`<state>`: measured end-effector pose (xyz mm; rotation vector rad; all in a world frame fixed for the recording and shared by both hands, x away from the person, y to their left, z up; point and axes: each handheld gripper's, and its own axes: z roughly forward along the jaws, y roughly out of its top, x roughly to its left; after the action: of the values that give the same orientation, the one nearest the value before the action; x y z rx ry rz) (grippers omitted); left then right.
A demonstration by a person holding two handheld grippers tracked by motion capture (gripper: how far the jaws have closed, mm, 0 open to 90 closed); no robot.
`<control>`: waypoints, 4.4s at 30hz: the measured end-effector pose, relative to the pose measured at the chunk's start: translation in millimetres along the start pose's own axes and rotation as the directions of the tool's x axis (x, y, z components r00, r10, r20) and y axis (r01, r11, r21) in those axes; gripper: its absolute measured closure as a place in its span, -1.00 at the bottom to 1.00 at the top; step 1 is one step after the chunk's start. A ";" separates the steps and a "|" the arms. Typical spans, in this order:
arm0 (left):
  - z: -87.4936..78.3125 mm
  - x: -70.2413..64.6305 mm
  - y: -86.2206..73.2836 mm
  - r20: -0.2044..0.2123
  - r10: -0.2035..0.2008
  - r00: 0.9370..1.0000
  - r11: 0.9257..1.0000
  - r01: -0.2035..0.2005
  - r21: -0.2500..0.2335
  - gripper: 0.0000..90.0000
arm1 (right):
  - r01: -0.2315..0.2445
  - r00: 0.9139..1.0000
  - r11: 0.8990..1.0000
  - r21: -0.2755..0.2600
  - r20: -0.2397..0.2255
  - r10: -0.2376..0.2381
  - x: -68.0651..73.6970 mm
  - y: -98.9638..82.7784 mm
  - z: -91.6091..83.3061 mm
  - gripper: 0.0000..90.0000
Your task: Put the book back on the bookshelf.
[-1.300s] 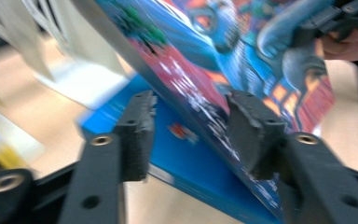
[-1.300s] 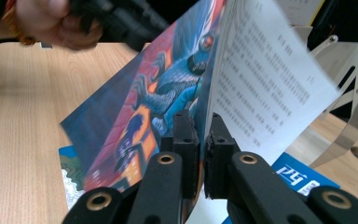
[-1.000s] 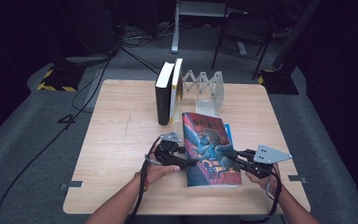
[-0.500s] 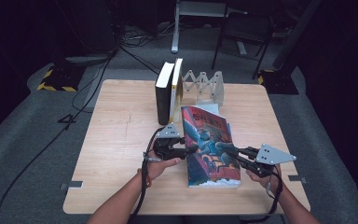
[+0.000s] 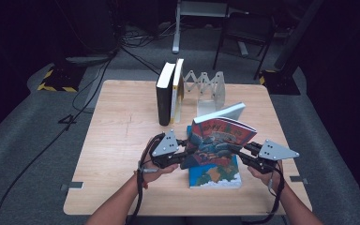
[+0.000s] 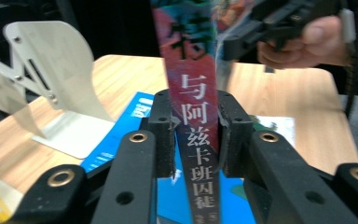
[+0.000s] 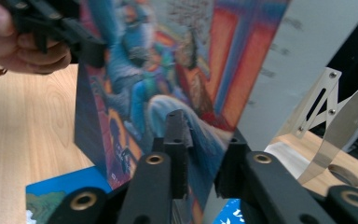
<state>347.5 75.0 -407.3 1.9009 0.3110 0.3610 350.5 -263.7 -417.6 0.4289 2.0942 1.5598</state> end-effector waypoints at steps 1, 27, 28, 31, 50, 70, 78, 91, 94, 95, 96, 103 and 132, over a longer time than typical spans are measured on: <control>-1.0 -2.7 -1.8 -0.010 0.006 1.000 1.000 -0.006 0.010 0.62 | 0.010 1.000 1.000 0.007 0.008 -0.011 1.1 0.3 0.4 0.66; 0.8 -6.1 -5.2 0.003 -0.006 1.000 0.998 0.006 0.056 0.56 | -0.069 0.997 0.997 0.024 0.043 0.068 -10.4 14.7 16.6 -0.08; 3.5 -7.9 -4.1 0.011 -0.005 1.000 0.998 0.005 0.059 0.53 | -0.067 0.997 0.997 0.025 0.045 0.066 -9.9 14.9 16.3 -0.07; 8.5 -11.0 0.2 0.003 0.008 1.000 0.998 -0.008 0.059 0.45 | -0.064 0.997 0.998 0.025 0.047 0.063 -9.3 15.2 16.2 -0.07; 15.2 -11.2 32.3 -0.057 0.004 0.998 1.000 -0.004 -0.001 0.43 | -0.072 0.995 0.996 0.052 0.071 0.069 -6.8 18.8 20.9 -0.13; 21.1 -2.1 36.6 -0.087 -0.077 0.993 0.996 0.072 -0.055 0.63 | -0.101 0.991 0.987 0.128 0.104 0.088 -11.2 10.6 7.8 -0.16; 20.1 14.4 46.4 -0.159 -0.096 0.983 0.994 0.087 -0.064 0.64 | -0.138 0.983 0.971 0.194 0.149 0.109 -21.9 -12.8 -15.3 -0.17; 14.8 49.9 62.7 -0.321 -0.107 0.941 0.993 0.086 -0.079 0.63 | -0.136 0.985 0.959 0.249 0.136 0.105 -19.2 -27.5 -13.6 -0.18; 13.7 59.3 63.5 -0.365 -0.113 0.924 0.993 0.090 -0.080 0.63 | -0.129 0.987 0.955 0.267 0.127 0.098 -16.8 -29.9 -10.1 -0.18; 13.3 62.3 63.2 -0.381 -0.114 0.918 0.993 0.091 -0.077 0.64 | -0.126 0.987 0.953 0.274 0.128 0.093 -16.1 -30.5 -9.3 -0.18; 13.6 65.1 62.8 -0.394 -0.117 0.912 0.993 0.094 -0.077 0.63 | -0.126 0.988 0.953 0.275 0.124 0.095 -15.9 -30.9 -8.6 -0.18; 25.7 81.3 53.8 -0.464 -0.094 0.881 0.996 0.087 -0.035 0.63 | -0.120 0.989 0.950 0.288 0.118 0.090 -14.0 -32.4 -7.2 -0.18; 9.4 82.7 13.5 -0.512 -0.194 0.837 0.979 0.194 -0.054 0.59 | -0.107 0.993 0.941 0.322 0.087 0.083 -10.0 -36.5 -1.4 -0.19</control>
<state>427.7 93.8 -389.5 1.7253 0.8576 0.7338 359.5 -280.9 -450.2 0.7006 2.3106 1.2253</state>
